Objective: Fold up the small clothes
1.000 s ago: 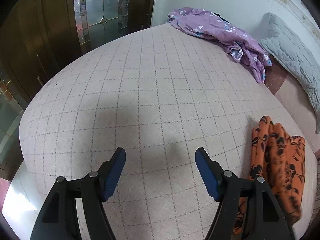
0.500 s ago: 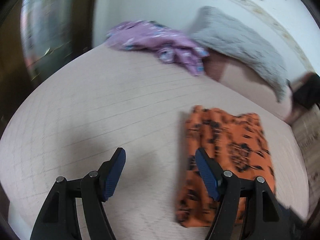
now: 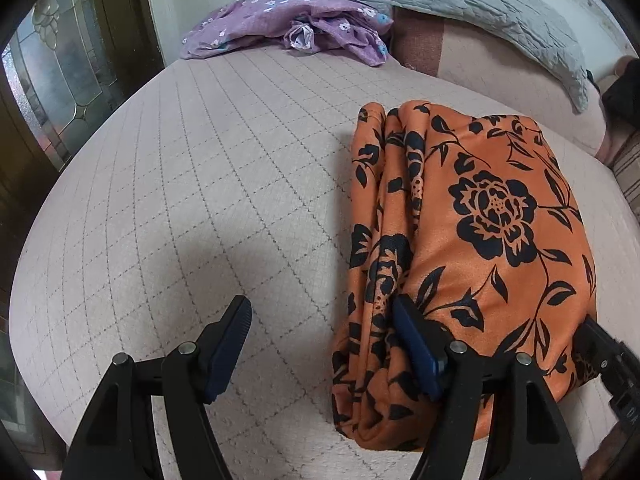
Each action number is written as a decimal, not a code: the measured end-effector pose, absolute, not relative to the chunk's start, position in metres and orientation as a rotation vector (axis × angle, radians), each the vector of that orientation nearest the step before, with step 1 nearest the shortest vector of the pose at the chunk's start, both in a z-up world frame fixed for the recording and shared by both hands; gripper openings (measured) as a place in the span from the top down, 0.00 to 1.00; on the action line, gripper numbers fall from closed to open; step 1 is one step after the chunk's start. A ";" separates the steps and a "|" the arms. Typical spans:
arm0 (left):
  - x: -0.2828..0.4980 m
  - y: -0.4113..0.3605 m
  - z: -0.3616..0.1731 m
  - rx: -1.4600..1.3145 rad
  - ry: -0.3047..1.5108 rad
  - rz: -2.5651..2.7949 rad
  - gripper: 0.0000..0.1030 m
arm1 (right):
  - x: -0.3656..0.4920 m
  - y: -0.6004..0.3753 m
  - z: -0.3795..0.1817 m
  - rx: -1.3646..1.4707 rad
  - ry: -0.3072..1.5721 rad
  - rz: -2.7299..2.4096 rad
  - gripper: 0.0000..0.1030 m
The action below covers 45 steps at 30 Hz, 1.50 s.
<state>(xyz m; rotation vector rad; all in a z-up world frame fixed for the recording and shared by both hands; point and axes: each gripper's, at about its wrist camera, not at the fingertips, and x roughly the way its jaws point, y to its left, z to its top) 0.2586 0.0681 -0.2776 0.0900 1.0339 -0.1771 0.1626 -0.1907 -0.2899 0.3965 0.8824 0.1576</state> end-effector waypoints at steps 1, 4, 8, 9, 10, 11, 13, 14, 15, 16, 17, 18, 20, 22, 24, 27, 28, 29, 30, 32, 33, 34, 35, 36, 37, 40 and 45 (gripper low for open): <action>0.259 0.068 -0.277 0.087 1.034 -0.176 0.27 | 0.163 -0.191 -0.290 0.396 0.882 0.158 0.76; 0.262 0.069 -0.277 0.072 1.046 -0.173 0.27 | 0.175 -0.203 -0.274 0.431 0.886 0.195 0.76; 0.265 0.072 -0.280 0.053 1.055 -0.160 0.23 | 0.199 -0.219 -0.253 0.463 0.818 0.164 0.73; 0.265 0.072 -0.281 0.052 1.053 -0.156 0.22 | 0.218 -0.222 -0.251 0.466 0.809 0.139 0.73; 0.264 0.072 -0.281 0.055 1.050 -0.152 0.22 | 0.218 -0.222 -0.251 0.466 0.809 0.139 0.73; 0.263 0.071 -0.281 0.061 1.045 -0.150 0.22 | 0.227 -0.223 -0.252 0.469 0.808 0.127 0.73; 0.261 0.069 -0.281 0.084 1.031 -0.147 0.22 | 0.247 -0.225 -0.258 0.494 0.819 0.095 0.73; 0.260 0.067 -0.281 0.095 1.025 -0.146 0.22 | 0.254 -0.225 -0.261 0.499 0.827 0.084 0.73; 0.259 0.067 -0.281 0.098 1.023 -0.146 0.22 | 0.263 -0.224 -0.266 0.496 0.839 0.070 0.73; 0.259 0.067 -0.280 0.101 1.021 -0.147 0.22 | 0.272 -0.223 -0.273 0.484 0.851 0.045 0.73; 0.258 0.066 -0.280 0.103 1.020 -0.148 0.22 | 0.289 -0.221 -0.291 0.464 0.905 0.018 0.73; 0.258 0.065 -0.280 0.106 1.019 -0.149 0.22 | 0.289 -0.221 -0.291 0.464 0.905 0.018 0.73; 0.257 0.064 -0.280 0.116 1.014 -0.147 0.22 | 0.295 -0.219 -0.300 0.443 0.930 0.003 0.73; 0.254 0.061 -0.280 0.135 1.004 -0.142 0.22 | 0.297 -0.217 -0.297 0.429 0.930 0.000 0.74; 0.253 0.058 -0.279 0.156 0.994 -0.141 0.22 | 0.295 -0.216 -0.288 0.417 0.918 0.006 0.72; 0.252 0.055 -0.277 0.154 0.996 -0.143 0.22 | 0.296 -0.207 -0.270 0.435 0.859 0.075 0.72; 0.253 0.056 -0.277 0.145 1.001 -0.145 0.22 | 0.296 -0.207 -0.270 0.435 0.859 0.075 0.72; 0.253 0.058 -0.277 0.137 1.006 -0.147 0.22 | 0.298 -0.203 -0.267 0.441 0.851 0.093 0.72; 0.254 0.058 -0.277 0.128 1.011 -0.148 0.22 | 0.301 -0.195 -0.264 0.442 0.844 0.116 0.72; 0.254 0.061 -0.276 0.124 1.012 -0.150 0.22 | 0.310 -0.182 -0.265 0.434 0.851 0.147 0.72; 0.254 0.062 -0.276 0.125 1.011 -0.150 0.22 | 0.314 -0.175 -0.266 0.431 0.857 0.165 0.72; 0.253 0.062 -0.276 0.127 1.008 -0.150 0.22 | 0.320 -0.167 -0.270 0.429 0.870 0.183 0.72; 0.253 0.062 -0.277 0.128 1.007 -0.150 0.22 | 0.326 -0.161 -0.275 0.432 0.888 0.195 0.72; 0.253 0.062 -0.277 0.130 1.006 -0.150 0.22 | 0.331 -0.157 -0.281 0.439 0.911 0.202 0.72; 0.253 0.062 -0.277 0.129 1.007 -0.150 0.22 | 0.337 -0.153 -0.290 0.448 0.948 0.205 0.72; 0.254 0.063 -0.278 0.110 1.015 -0.148 0.22 | 0.349 -0.147 -0.306 0.434 1.008 0.197 0.73; 0.250 0.062 -0.277 0.129 1.002 -0.133 0.22 | 0.348 -0.151 -0.302 0.449 1.021 0.208 0.73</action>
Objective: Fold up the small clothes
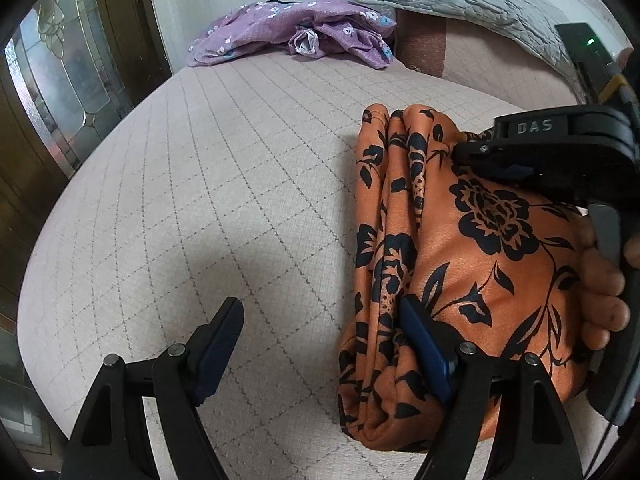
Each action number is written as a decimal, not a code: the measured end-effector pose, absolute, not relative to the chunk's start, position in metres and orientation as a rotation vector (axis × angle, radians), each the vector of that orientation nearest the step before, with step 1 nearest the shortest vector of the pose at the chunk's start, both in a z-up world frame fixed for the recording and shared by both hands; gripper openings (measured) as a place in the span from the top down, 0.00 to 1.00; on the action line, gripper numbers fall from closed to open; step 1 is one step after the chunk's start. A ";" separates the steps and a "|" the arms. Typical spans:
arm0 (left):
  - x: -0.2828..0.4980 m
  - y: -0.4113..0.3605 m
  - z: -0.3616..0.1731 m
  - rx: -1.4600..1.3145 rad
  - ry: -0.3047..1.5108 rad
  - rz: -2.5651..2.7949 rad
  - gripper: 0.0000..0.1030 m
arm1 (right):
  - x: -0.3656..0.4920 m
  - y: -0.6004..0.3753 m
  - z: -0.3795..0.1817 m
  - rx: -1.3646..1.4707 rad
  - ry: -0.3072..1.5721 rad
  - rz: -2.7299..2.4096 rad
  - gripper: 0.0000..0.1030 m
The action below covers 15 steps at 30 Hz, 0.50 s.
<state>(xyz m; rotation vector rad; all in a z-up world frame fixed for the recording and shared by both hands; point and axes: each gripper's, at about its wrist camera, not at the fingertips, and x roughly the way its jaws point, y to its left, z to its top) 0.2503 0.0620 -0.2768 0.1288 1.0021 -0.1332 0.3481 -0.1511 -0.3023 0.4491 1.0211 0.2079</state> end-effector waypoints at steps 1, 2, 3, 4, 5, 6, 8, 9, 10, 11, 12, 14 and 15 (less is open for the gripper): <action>0.249 0.061 -0.276 0.137 0.995 -0.126 0.22 | 0.347 -0.152 -0.301 0.455 1.016 0.208 0.73; 0.247 0.059 -0.276 0.143 0.989 -0.121 0.22 | 0.343 -0.155 -0.299 0.462 1.010 0.208 0.73; 0.245 0.058 -0.276 0.152 0.979 -0.114 0.22 | 0.337 -0.157 -0.295 0.471 1.002 0.209 0.73; 0.243 0.057 -0.275 0.157 0.972 -0.109 0.22 | 0.329 -0.160 -0.290 0.478 0.987 0.216 0.73; 0.241 0.056 -0.275 0.162 0.964 -0.102 0.22 | 0.322 -0.162 -0.286 0.476 0.975 0.221 0.73; 0.240 0.055 -0.275 0.162 0.960 -0.097 0.22 | 0.314 -0.164 -0.279 0.463 0.959 0.223 0.73; 0.235 0.056 -0.275 0.151 0.953 -0.088 0.22 | 0.294 -0.170 -0.267 0.426 0.931 0.236 0.73; 0.233 0.057 -0.274 0.142 0.952 -0.084 0.22 | 0.288 -0.173 -0.265 0.415 0.926 0.241 0.73; 0.229 0.058 -0.273 0.135 0.951 -0.080 0.22 | 0.276 -0.177 -0.261 0.398 0.918 0.242 0.73; 0.225 0.058 -0.271 0.132 0.949 -0.077 0.22 | 0.268 -0.180 -0.259 0.388 0.916 0.242 0.73; 0.219 0.059 -0.268 0.127 0.942 -0.073 0.22 | 0.257 -0.185 -0.257 0.384 0.917 0.246 0.71; 0.207 0.061 -0.265 0.108 0.934 -0.066 0.22 | 0.238 -0.193 -0.257 0.369 0.927 0.258 0.71; 0.200 0.062 -0.262 0.092 0.932 -0.066 0.22 | 0.232 -0.196 -0.259 0.355 0.933 0.261 0.71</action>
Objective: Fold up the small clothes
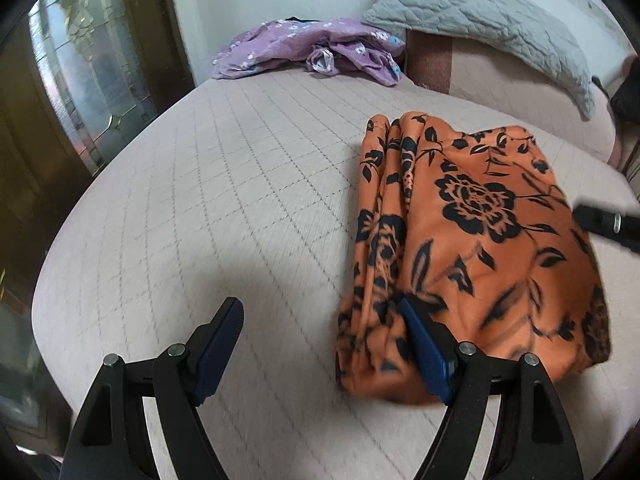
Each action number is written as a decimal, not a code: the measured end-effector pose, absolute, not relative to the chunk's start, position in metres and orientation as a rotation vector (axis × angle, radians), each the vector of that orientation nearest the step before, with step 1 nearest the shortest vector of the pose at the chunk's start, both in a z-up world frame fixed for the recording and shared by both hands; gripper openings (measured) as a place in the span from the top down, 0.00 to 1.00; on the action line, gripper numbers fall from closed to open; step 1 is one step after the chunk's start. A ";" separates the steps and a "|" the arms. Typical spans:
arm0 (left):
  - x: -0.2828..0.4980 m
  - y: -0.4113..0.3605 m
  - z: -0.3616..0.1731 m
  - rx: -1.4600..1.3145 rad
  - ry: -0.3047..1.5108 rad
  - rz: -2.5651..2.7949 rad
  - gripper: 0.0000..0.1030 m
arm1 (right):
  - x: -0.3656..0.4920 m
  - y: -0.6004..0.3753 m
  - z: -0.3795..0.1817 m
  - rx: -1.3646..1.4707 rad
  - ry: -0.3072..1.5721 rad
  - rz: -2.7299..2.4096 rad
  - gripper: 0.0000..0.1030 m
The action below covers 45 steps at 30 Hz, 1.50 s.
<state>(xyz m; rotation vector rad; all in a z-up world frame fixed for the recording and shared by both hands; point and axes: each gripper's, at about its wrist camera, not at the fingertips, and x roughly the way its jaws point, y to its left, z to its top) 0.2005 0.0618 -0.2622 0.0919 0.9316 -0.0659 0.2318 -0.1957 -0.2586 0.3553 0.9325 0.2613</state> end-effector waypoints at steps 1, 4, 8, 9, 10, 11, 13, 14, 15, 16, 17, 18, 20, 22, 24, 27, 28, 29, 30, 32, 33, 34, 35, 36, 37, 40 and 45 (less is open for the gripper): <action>0.193 0.063 -0.259 0.074 0.930 -0.069 0.22 | 0.222 -0.198 -0.262 0.337 0.943 0.263 0.71; 0.175 0.064 -0.252 0.054 0.936 -0.067 0.22 | 0.206 -0.202 -0.281 0.337 0.999 0.284 0.71; 0.162 0.062 -0.237 0.089 0.945 -0.079 0.22 | 0.190 -0.206 -0.283 0.342 0.975 0.310 0.71; 0.160 0.062 -0.230 0.101 0.938 -0.084 0.22 | 0.187 -0.210 -0.280 0.367 0.977 0.321 0.71; 0.159 0.065 -0.224 0.107 0.926 -0.087 0.22 | 0.186 -0.214 -0.277 0.388 0.974 0.330 0.71; 0.159 0.068 -0.217 0.106 0.913 -0.086 0.22 | 0.183 -0.217 -0.273 0.402 0.964 0.334 0.71; 0.163 0.072 -0.204 0.085 0.895 -0.080 0.22 | 0.174 -0.226 -0.264 0.422 0.914 0.326 0.71; 0.167 0.075 -0.200 0.073 0.890 -0.078 0.22 | 0.171 -0.231 -0.261 0.436 0.897 0.322 0.71; 0.172 0.078 -0.194 0.059 0.883 -0.074 0.22 | 0.171 -0.246 -0.258 0.486 0.880 0.310 0.71; 0.179 0.080 -0.191 0.047 0.877 -0.067 0.22 | 0.171 -0.246 -0.258 0.486 0.880 0.310 0.70; 0.185 0.081 -0.188 0.037 0.872 -0.060 0.22 | 0.170 -0.252 -0.258 0.512 0.874 0.300 0.67; 0.191 0.082 -0.187 0.027 0.868 -0.054 0.22 | 0.170 -0.261 -0.258 0.545 0.868 0.287 0.46; 0.204 0.084 -0.187 0.004 0.861 -0.043 0.22 | 0.168 -0.276 -0.258 0.599 0.852 0.255 0.23; 0.217 0.084 -0.192 -0.021 0.860 -0.031 0.22 | 0.171 -0.293 -0.260 0.652 0.839 0.238 0.23; 0.226 0.081 -0.196 -0.029 0.849 -0.021 0.22 | 0.174 -0.301 -0.263 0.681 0.844 0.231 0.23; 0.234 0.072 -0.200 0.000 0.813 -0.005 0.22 | 0.180 -0.306 -0.268 0.715 0.855 0.227 0.23; 0.238 0.069 -0.201 0.007 0.804 -0.004 0.21 | 0.182 -0.308 -0.269 0.732 0.857 0.227 0.23; 0.242 0.066 -0.203 0.010 0.800 -0.005 0.21 | 0.184 -0.308 -0.271 0.741 0.858 0.228 0.23; 0.245 0.063 -0.204 0.010 0.799 -0.006 0.21 | 0.190 -0.306 -0.273 0.744 0.859 0.231 0.23; 0.248 0.060 -0.205 0.015 0.788 0.001 0.21 | 0.193 -0.303 -0.274 0.738 0.860 0.232 0.23; 0.249 0.058 -0.206 0.022 0.781 0.007 0.21 | 0.196 -0.301 -0.275 0.733 0.862 0.236 0.23; 0.250 0.056 -0.207 0.031 0.778 0.009 0.21 | 0.200 -0.295 -0.279 0.725 0.875 0.248 0.23; 0.252 0.055 -0.207 0.033 0.782 0.006 0.21 | 0.200 -0.295 -0.279 0.725 0.875 0.248 0.23; 0.253 0.055 -0.207 0.030 0.784 0.002 0.21 | 0.201 -0.292 -0.280 0.722 0.881 0.253 0.23; 0.254 0.055 -0.207 0.020 0.785 -0.004 0.21 | 0.203 -0.289 -0.282 0.717 0.888 0.258 0.23; 0.254 0.053 -0.206 0.027 0.773 -0.004 0.21 | 0.205 -0.281 -0.284 0.702 0.896 0.267 0.23; 0.253 0.049 -0.206 0.048 0.767 -0.008 0.21 | 0.204 -0.275 -0.281 0.689 0.885 0.272 0.23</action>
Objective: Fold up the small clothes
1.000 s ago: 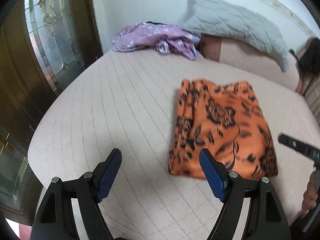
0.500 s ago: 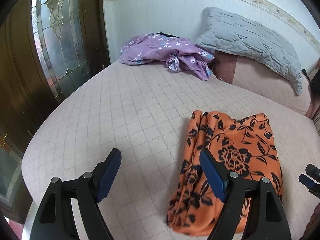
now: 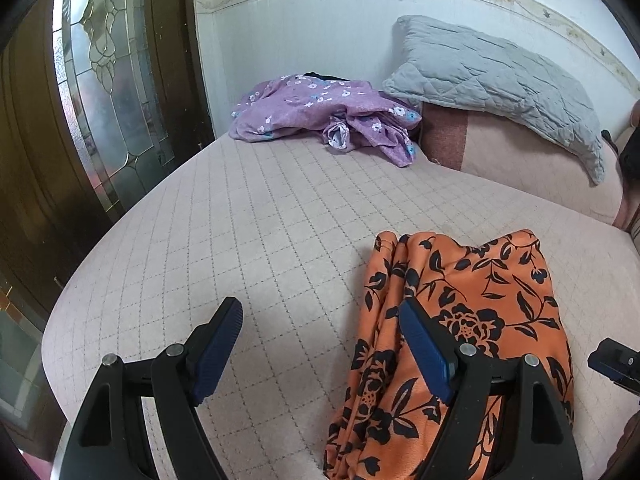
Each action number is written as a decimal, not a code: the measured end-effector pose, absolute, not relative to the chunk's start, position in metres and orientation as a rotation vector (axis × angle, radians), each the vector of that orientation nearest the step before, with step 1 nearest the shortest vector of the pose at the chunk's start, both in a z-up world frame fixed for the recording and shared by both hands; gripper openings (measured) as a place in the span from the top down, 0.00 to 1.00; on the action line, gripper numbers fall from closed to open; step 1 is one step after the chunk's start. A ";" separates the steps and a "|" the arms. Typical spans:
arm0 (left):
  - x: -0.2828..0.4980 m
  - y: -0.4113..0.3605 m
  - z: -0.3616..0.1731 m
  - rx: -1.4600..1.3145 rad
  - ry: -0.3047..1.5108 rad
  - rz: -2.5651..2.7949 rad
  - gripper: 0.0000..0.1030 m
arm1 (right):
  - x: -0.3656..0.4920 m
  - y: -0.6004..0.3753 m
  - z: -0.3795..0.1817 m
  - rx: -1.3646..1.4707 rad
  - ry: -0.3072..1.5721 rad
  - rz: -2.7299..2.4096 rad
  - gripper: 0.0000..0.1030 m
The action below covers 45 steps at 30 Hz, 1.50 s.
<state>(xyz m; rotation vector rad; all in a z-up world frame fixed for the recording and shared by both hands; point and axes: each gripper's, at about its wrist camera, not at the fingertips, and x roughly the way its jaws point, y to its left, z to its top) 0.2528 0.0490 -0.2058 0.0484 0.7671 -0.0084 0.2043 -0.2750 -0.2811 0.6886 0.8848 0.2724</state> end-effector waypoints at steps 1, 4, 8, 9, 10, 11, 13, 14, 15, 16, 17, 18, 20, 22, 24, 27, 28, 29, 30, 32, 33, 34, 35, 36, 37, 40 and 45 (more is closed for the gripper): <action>0.252 0.048 -0.206 0.052 0.766 -0.009 0.21 | 0.204 -0.275 -0.280 0.685 0.880 0.269 0.23; 0.251 0.045 -0.206 0.060 0.763 -0.014 0.21 | 0.202 -0.276 -0.280 0.690 0.871 0.263 0.23; 0.251 0.040 -0.207 0.079 0.766 -0.019 0.21 | 0.201 -0.278 -0.279 0.695 0.864 0.254 0.23; 0.251 0.039 -0.208 0.081 0.768 -0.021 0.21 | 0.201 -0.278 -0.279 0.696 0.862 0.253 0.23; 0.252 0.038 -0.209 0.085 0.770 -0.021 0.21 | 0.201 -0.279 -0.279 0.697 0.860 0.254 0.23; 0.252 0.038 -0.209 0.087 0.772 -0.020 0.21 | 0.200 -0.278 -0.279 0.697 0.859 0.255 0.23; 0.252 0.037 -0.210 0.088 0.774 -0.019 0.21 | 0.200 -0.277 -0.279 0.695 0.858 0.255 0.23; 0.253 0.037 -0.210 0.088 0.776 -0.018 0.21 | 0.200 -0.277 -0.279 0.695 0.856 0.255 0.23; 0.253 0.037 -0.211 0.088 0.778 -0.017 0.21 | 0.200 -0.276 -0.278 0.694 0.850 0.261 0.23; 0.253 0.037 -0.212 0.089 0.781 -0.015 0.21 | 0.199 -0.275 -0.277 0.692 0.843 0.268 0.25; 0.254 0.037 -0.212 0.091 0.784 -0.015 0.21 | 0.197 -0.271 -0.272 0.673 0.816 0.299 0.25; 0.255 0.036 -0.213 0.093 0.786 -0.015 0.21 | 0.197 -0.271 -0.272 0.673 0.816 0.299 0.29; 0.255 0.034 -0.215 0.098 0.788 -0.015 0.21 | 0.194 -0.265 -0.265 0.642 0.782 0.328 0.39; 0.255 0.032 -0.216 0.107 0.791 -0.014 0.21 | 0.192 -0.257 -0.260 0.606 0.760 0.352 0.47; 0.256 0.030 -0.218 0.114 0.797 -0.014 0.21 | 0.193 -0.249 -0.262 0.589 0.772 0.373 0.50; 0.256 0.028 -0.221 0.127 0.803 -0.014 0.21 | 0.199 -0.239 -0.276 0.577 0.839 0.378 0.50; 0.257 0.027 -0.222 0.131 0.805 -0.013 0.21 | 0.204 -0.234 -0.287 0.572 0.902 0.375 0.50; 0.257 0.027 -0.223 0.134 0.807 -0.012 0.21 | 0.208 -0.231 -0.294 0.568 0.939 0.368 0.50; 0.257 0.026 -0.223 0.138 0.808 -0.011 0.21 | 0.209 -0.229 -0.299 0.566 0.947 0.358 0.50; 0.256 0.025 -0.225 0.146 0.812 -0.010 0.21 | 0.209 -0.229 -0.297 0.568 0.942 0.357 0.51; 0.256 0.025 -0.225 0.149 0.814 -0.010 0.21 | 0.209 -0.231 -0.295 0.575 0.941 0.360 0.51; 0.256 0.024 -0.226 0.153 0.815 -0.011 0.21 | 0.208 -0.233 -0.294 0.589 0.939 0.362 0.50; 0.256 0.024 -0.226 0.156 0.815 -0.011 0.21 | 0.207 -0.235 -0.293 0.605 0.938 0.364 0.50; 0.256 0.024 -0.226 0.159 0.815 -0.012 0.21 | 0.206 -0.238 -0.293 0.624 0.940 0.366 0.50; 0.256 0.024 -0.226 0.162 0.815 -0.012 0.21 | 0.205 -0.243 -0.292 0.639 0.935 0.359 0.50; 0.256 0.022 -0.227 0.166 0.819 -0.013 0.21 | 0.204 -0.255 -0.287 0.652 0.904 0.326 0.48; 0.255 0.019 -0.226 0.173 0.817 -0.025 0.21 | 0.201 -0.269 -0.280 0.687 0.861 0.282 0.43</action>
